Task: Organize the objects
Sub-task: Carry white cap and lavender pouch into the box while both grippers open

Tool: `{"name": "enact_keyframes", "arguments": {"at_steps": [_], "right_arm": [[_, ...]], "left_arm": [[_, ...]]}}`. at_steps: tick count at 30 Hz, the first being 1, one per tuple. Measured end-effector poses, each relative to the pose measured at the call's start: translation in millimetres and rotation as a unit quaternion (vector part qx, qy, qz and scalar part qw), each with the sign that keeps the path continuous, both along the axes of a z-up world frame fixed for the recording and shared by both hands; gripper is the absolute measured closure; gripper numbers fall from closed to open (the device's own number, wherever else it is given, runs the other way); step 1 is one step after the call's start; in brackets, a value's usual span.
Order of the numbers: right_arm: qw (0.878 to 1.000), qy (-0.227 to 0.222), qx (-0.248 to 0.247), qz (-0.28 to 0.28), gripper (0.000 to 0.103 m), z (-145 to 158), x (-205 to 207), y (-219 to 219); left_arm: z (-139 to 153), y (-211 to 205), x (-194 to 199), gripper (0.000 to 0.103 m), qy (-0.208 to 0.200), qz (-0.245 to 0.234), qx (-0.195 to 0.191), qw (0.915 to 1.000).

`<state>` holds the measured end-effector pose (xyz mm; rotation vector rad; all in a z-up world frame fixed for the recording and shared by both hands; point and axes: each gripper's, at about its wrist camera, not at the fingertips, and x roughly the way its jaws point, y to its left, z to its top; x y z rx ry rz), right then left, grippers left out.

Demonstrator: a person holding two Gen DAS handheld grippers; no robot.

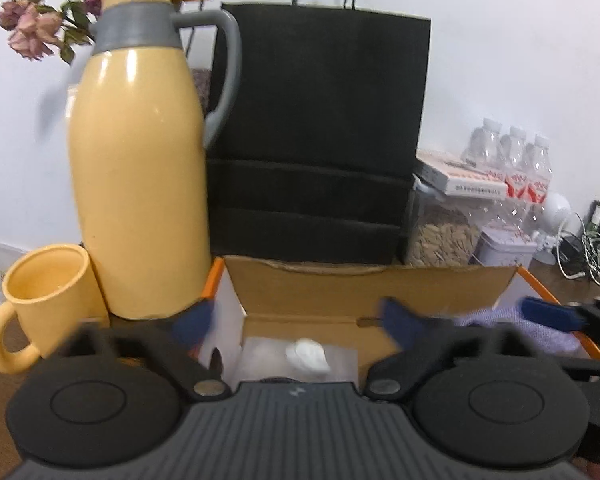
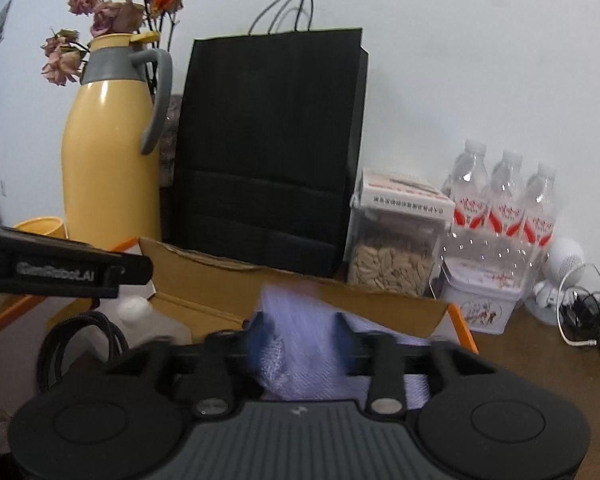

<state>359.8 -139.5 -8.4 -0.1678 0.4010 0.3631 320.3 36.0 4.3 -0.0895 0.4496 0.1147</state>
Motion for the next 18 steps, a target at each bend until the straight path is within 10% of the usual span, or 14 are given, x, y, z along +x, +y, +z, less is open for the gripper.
{"name": "enact_keyframes", "arguments": {"at_steps": [5, 18], "right_arm": [[1.0, 0.011, 0.002, -0.018, 0.003, 4, -3, -5], [1.0, 0.002, 0.027, -0.008, 0.0, 19, -21, -12]], "left_arm": [[0, 1, -1, 0.0, -0.001, 0.008, 0.002, 1.0], [10, 2, -18, 0.0, -0.014, 0.006, -0.002, 0.9999]]}}
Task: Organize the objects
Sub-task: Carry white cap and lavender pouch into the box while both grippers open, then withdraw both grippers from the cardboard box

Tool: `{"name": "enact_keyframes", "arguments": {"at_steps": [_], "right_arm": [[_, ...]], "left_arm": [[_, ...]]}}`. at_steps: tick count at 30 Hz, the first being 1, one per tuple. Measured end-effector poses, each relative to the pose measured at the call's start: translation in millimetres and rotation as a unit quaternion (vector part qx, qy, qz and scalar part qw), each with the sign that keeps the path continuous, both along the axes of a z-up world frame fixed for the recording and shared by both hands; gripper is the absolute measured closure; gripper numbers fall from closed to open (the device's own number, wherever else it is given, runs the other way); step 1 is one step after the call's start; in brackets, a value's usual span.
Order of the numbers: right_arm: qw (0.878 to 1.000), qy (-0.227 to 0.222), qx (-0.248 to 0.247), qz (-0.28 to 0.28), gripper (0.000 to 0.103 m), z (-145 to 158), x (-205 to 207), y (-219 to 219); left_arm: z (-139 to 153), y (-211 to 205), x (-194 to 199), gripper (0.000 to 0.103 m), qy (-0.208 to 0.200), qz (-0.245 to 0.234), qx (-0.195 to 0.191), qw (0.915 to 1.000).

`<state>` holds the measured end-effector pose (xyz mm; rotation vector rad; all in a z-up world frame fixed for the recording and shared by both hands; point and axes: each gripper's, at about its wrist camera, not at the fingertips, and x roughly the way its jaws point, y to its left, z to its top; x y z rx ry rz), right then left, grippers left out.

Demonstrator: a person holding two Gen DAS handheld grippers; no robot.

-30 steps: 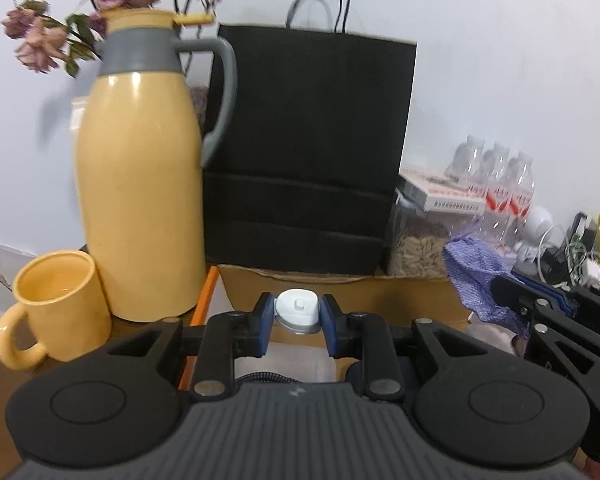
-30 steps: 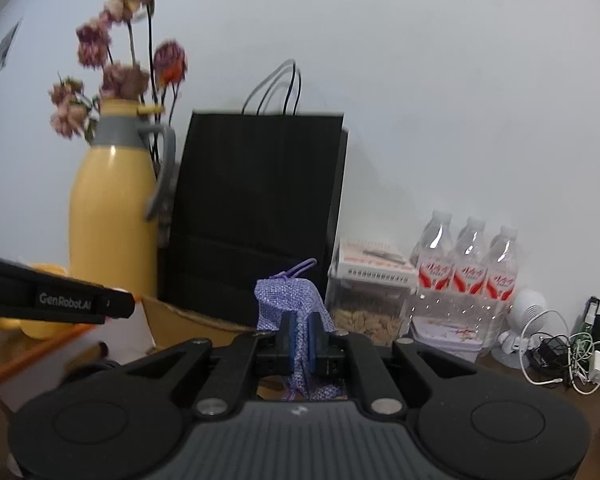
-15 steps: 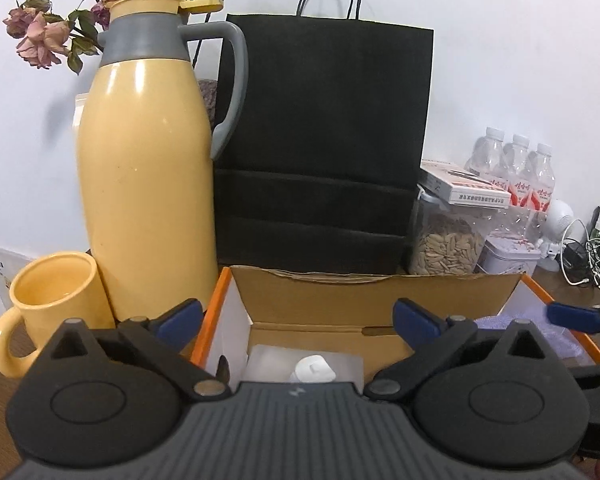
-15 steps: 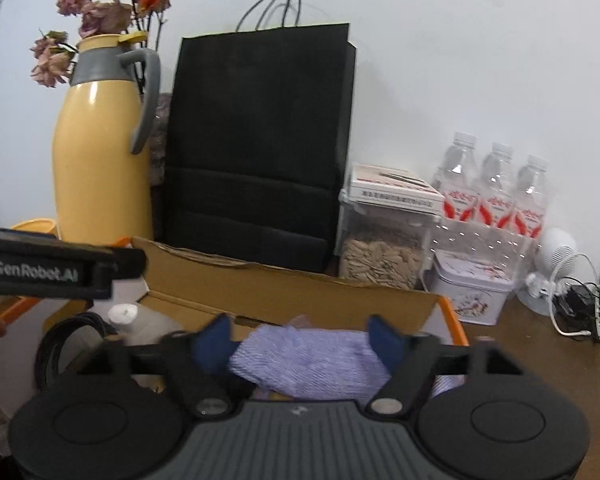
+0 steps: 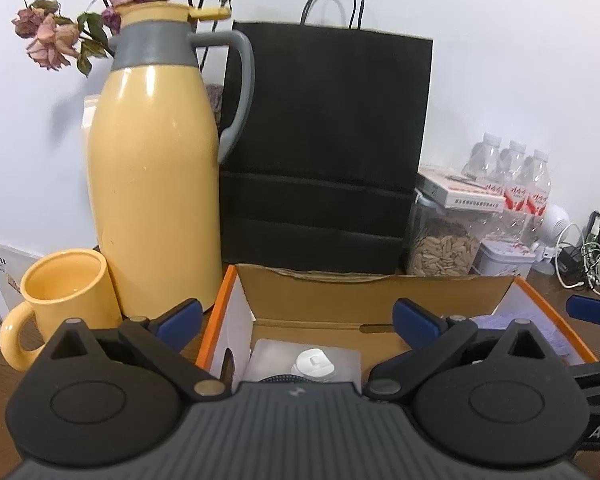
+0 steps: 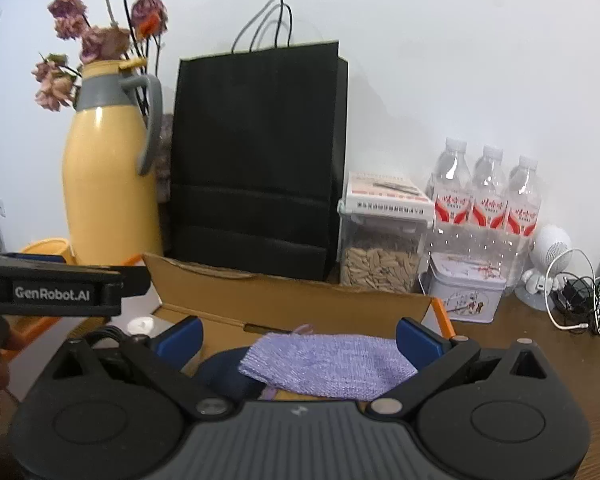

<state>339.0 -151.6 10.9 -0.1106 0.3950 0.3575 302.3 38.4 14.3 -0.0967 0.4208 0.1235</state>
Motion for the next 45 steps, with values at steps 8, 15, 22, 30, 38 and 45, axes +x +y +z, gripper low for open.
{"name": "enact_keyframes", "arguments": {"at_steps": [8, 15, 22, 30, 38, 45], "right_arm": [[1.0, -0.022, 0.003, 0.01, 0.0, 11, -32, -12], [0.999, -0.033, 0.002, 0.006, 0.0, 9, -68, -25], [1.0, -0.026, 0.002, 0.005, 0.0, -1, -97, -35], [1.0, -0.002, 0.004, 0.006, 0.0, -20, -128, -41], [0.999, 0.031, 0.002, 0.023, 0.0, -34, -165, -40], [0.995, 0.079, 0.003, 0.053, 0.0, -43, -194, -35]], "left_arm": [[2, 5, -33, 0.0, -0.019, 0.001, 0.001, 0.9998], [-9, 10, -70, 0.0, -0.013, -0.004, 0.004, 0.9999], [-23, 13, -93, 0.0, 0.016, 0.005, -0.001, 0.9999], [-29, 17, -119, 0.0, 0.032, 0.021, -0.012, 0.9992], [-33, 19, -151, 0.0, 0.054, 0.029, -0.017, 0.998], [-34, 26, -179, 0.0, 0.074, 0.036, -0.027, 0.9962]]}}
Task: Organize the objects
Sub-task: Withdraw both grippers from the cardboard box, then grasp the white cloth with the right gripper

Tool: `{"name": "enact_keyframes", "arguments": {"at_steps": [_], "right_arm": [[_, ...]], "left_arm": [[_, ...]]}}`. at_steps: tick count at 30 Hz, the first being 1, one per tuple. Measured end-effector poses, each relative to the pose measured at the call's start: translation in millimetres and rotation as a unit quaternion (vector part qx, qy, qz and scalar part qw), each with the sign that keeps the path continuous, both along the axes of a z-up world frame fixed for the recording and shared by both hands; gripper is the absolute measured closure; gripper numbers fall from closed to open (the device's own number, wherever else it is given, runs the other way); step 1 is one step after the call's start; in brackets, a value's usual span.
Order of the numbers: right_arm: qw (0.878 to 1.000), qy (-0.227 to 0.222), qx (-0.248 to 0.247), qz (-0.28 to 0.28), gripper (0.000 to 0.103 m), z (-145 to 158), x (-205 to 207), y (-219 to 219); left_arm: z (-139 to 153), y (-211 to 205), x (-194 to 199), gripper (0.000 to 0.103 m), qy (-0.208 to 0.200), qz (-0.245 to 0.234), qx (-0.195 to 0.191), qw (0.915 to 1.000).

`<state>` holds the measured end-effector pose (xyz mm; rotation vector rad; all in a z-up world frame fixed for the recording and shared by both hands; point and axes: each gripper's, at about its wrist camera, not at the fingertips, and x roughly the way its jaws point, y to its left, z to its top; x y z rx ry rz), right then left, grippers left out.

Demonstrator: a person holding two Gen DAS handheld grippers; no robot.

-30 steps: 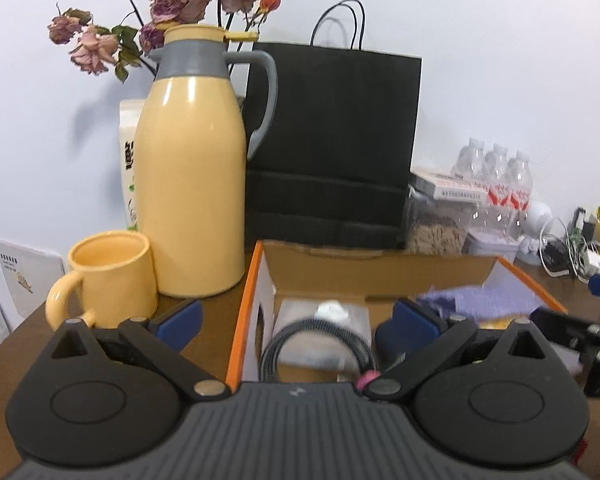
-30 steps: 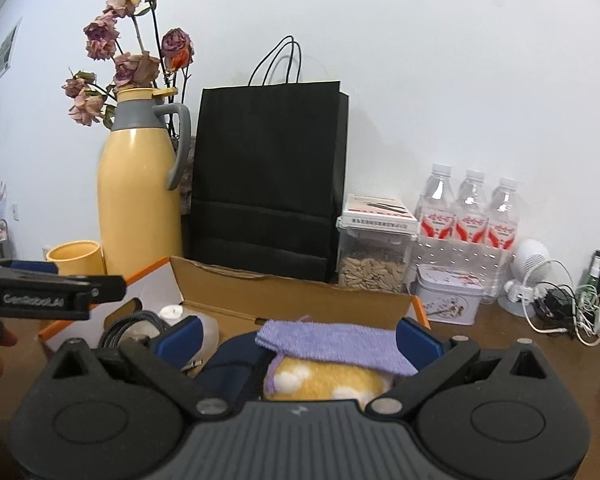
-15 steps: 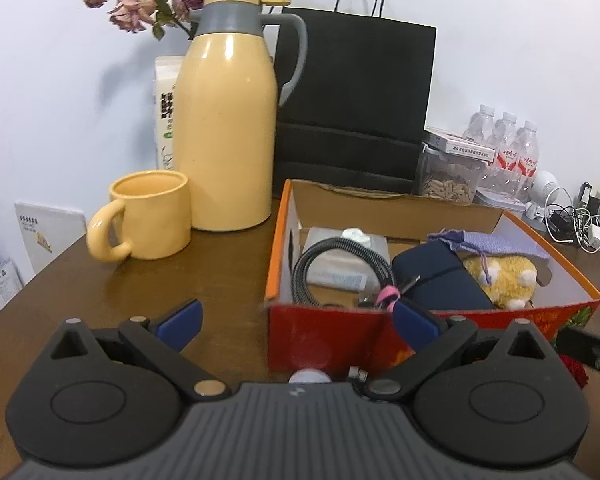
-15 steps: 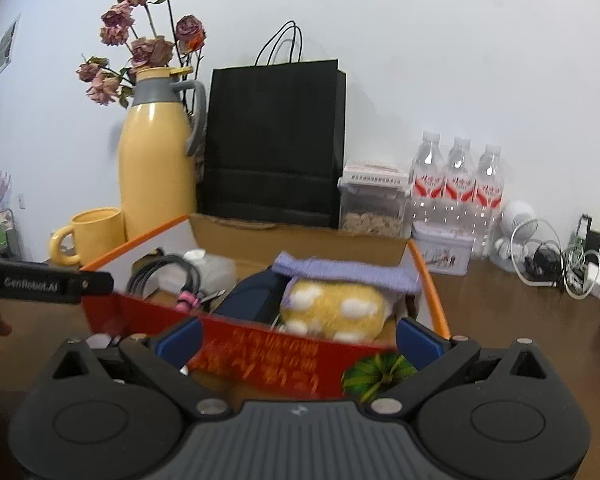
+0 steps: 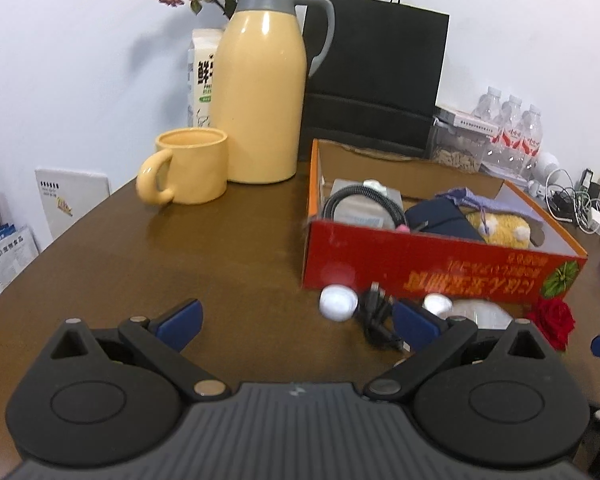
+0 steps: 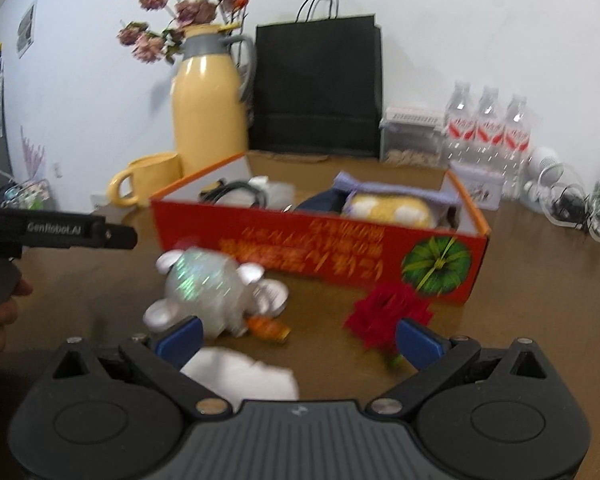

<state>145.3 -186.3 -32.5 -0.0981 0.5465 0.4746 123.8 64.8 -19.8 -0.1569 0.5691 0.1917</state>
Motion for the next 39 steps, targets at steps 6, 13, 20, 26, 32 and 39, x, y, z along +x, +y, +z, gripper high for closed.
{"name": "enact_keyframes", "arguments": {"at_steps": [6, 13, 20, 26, 32, 39], "right_arm": [[0.998, 0.06, 0.008, 0.021, 0.0, -10, -14, 6], [0.995, 0.098, 0.007, 0.035, 0.0, -16, -16, 23], [0.995, 0.088, -0.025, 0.043, 0.0, -20, -19, 42], [0.995, 0.079, -0.031, 0.047, 0.0, -22, -20, 47], [0.995, 0.074, -0.031, 0.064, 0.005, -22, -24, 49], [0.994, 0.071, -0.013, 0.082, 0.017, -19, -28, 49]], "left_arm": [[-1, 3, -21, 0.0, 0.012, 0.0, -0.002, 0.9999], [1, 11, -37, 0.0, 0.011, 0.009, -0.01, 0.9998], [1, 18, -43, 0.0, 0.013, 0.018, -0.017, 0.9996], [0, 18, -45, 0.0, 0.014, 0.017, -0.019, 0.9996], [-1, 19, -48, 0.0, 0.015, 0.02, -0.021, 0.9995], [-2, 19, -48, 0.0, 0.017, 0.021, -0.021, 0.9994]]}}
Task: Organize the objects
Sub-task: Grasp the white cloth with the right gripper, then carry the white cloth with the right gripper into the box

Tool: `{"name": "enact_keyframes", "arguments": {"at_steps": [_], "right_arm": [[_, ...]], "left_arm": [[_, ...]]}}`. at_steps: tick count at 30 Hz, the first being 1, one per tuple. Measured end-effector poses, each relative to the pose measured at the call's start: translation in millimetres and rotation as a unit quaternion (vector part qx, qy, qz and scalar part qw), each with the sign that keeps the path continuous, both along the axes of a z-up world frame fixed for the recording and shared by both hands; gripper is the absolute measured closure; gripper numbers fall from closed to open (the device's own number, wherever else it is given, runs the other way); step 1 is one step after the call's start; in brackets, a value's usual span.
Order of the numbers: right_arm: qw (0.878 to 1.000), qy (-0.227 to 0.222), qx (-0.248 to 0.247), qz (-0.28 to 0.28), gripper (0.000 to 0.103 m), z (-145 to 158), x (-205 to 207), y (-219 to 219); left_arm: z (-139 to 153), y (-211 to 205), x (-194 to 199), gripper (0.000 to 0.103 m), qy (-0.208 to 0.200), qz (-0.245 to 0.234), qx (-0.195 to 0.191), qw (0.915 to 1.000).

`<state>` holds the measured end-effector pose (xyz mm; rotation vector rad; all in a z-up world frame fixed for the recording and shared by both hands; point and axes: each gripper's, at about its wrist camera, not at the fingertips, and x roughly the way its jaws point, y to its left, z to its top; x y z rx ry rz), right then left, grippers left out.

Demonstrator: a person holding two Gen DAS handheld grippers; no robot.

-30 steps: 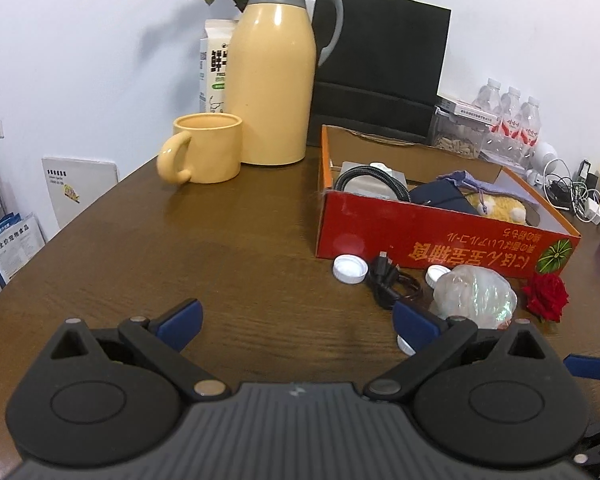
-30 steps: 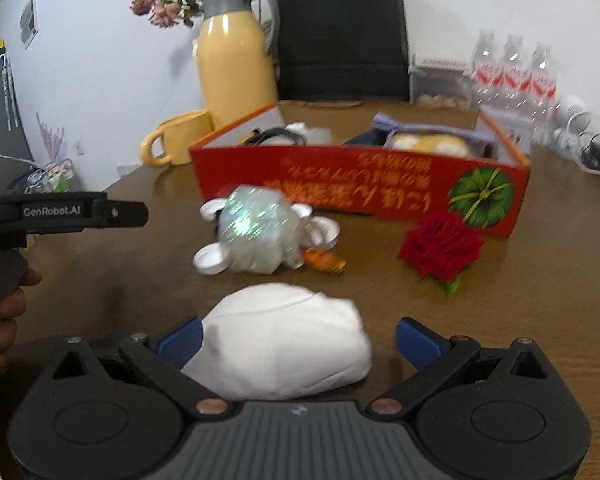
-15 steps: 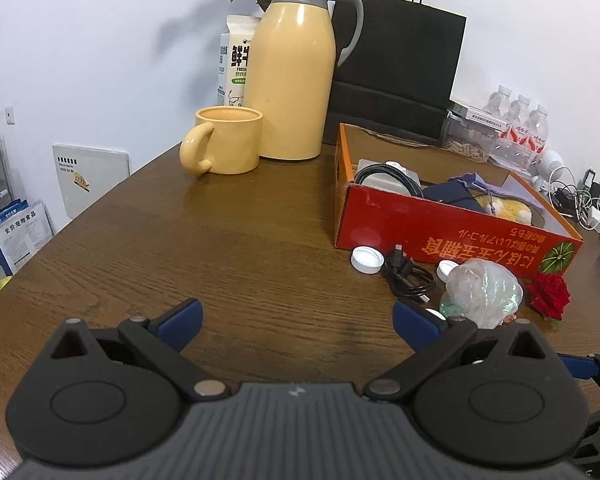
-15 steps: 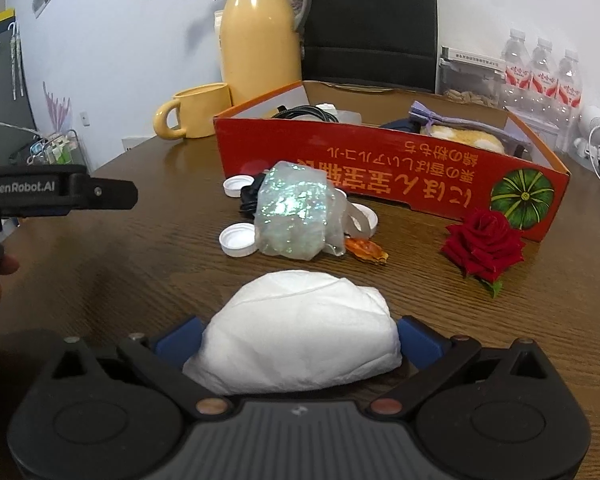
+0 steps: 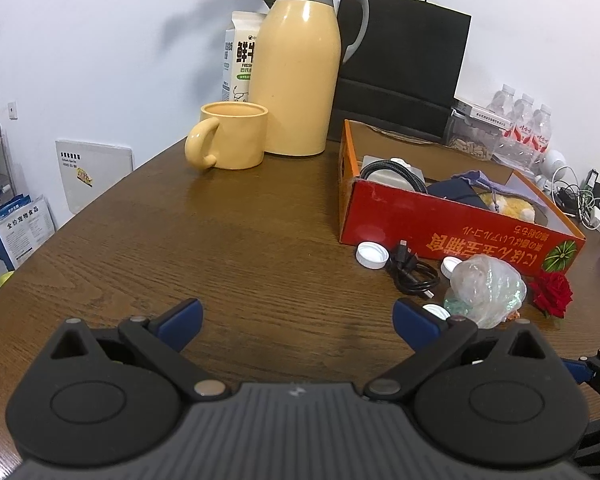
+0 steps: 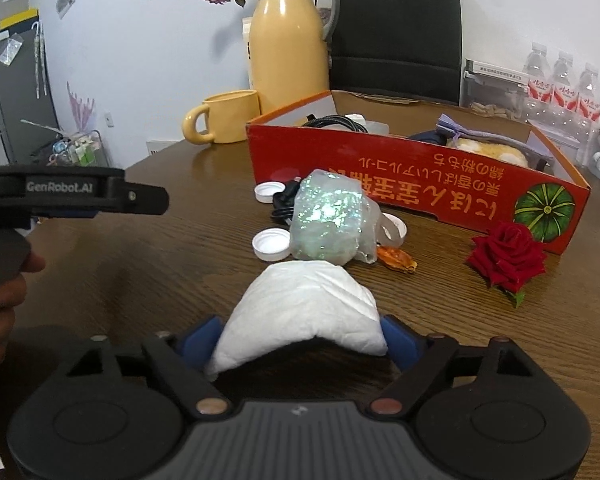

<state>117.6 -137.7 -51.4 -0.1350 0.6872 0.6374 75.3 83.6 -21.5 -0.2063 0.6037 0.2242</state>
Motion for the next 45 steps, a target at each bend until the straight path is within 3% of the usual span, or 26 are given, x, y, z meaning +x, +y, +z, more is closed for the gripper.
{"name": "enact_keyframes", "arguments": {"at_steps": [9, 27, 37, 42, 45], "right_arm": [[0.999, -0.021, 0.039, -0.008, 0.019, 12, -4, -12], [0.994, -0.058, 0.047, -0.086, 0.019, 18, 11, -73], [0.991, -0.054, 0.06, -0.104, 0.019, 12, 20, -87], [0.991, -0.051, 0.062, -0.107, 0.019, 8, 21, -89], [0.991, -0.05, 0.061, -0.105, 0.019, 7, 21, -88]], "left_arm": [[-2, -4, 3, 0.0, 0.007, -0.003, 0.005, 1.0], [-15, -56, 40, 0.0, 0.048, -0.073, 0.037, 0.9955], [-27, -74, 62, 0.0, 0.063, -0.075, 0.058, 0.9934], [-29, -79, 67, 0.017, 0.062, -0.089, 0.055, 0.9926], [-29, -83, 66, 0.044, 0.051, -0.106, 0.053, 0.9916]]}}
